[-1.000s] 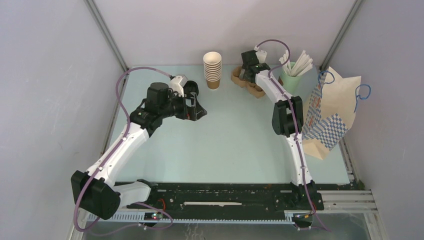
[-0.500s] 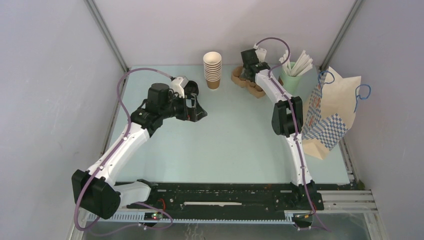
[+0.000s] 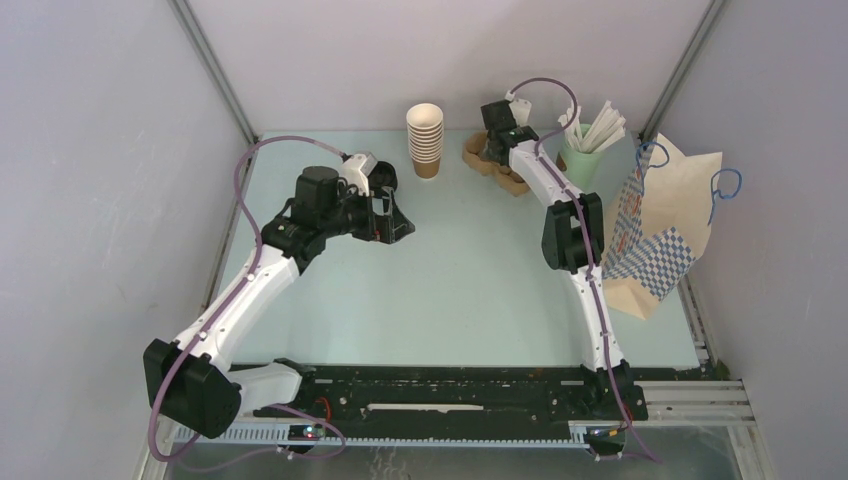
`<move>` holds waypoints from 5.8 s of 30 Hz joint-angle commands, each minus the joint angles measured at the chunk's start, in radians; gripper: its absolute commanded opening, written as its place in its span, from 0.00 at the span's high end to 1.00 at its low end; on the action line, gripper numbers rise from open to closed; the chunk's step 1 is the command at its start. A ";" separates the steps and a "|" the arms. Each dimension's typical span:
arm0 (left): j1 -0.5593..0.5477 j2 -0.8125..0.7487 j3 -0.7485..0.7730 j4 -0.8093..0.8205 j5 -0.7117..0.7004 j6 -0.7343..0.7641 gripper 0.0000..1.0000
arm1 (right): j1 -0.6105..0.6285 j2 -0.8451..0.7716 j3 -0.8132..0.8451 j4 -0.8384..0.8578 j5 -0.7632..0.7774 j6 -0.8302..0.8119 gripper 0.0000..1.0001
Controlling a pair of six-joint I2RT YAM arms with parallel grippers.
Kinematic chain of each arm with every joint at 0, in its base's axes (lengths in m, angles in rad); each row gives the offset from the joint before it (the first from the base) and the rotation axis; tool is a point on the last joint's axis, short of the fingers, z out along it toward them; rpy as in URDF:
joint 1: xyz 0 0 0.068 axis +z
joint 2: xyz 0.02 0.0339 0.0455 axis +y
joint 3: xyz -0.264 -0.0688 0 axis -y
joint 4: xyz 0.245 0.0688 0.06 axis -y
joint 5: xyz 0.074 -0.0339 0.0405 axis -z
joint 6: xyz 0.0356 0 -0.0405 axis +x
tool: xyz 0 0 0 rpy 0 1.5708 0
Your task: Pack the takeout coffee
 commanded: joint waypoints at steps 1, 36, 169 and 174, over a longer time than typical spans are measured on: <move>0.001 -0.003 -0.018 0.031 0.016 -0.007 0.00 | -0.002 0.008 0.058 0.014 0.008 -0.016 0.43; 0.001 0.001 -0.018 0.035 0.028 -0.012 0.00 | 0.016 -0.031 0.090 -0.004 0.044 -0.074 0.51; 0.001 0.013 -0.022 0.048 0.050 -0.020 0.00 | -0.063 -0.256 -0.095 0.025 -0.230 -0.156 1.00; 0.001 0.017 -0.023 0.047 0.043 -0.018 0.00 | -0.063 -0.301 -0.148 0.056 -0.244 -0.171 1.00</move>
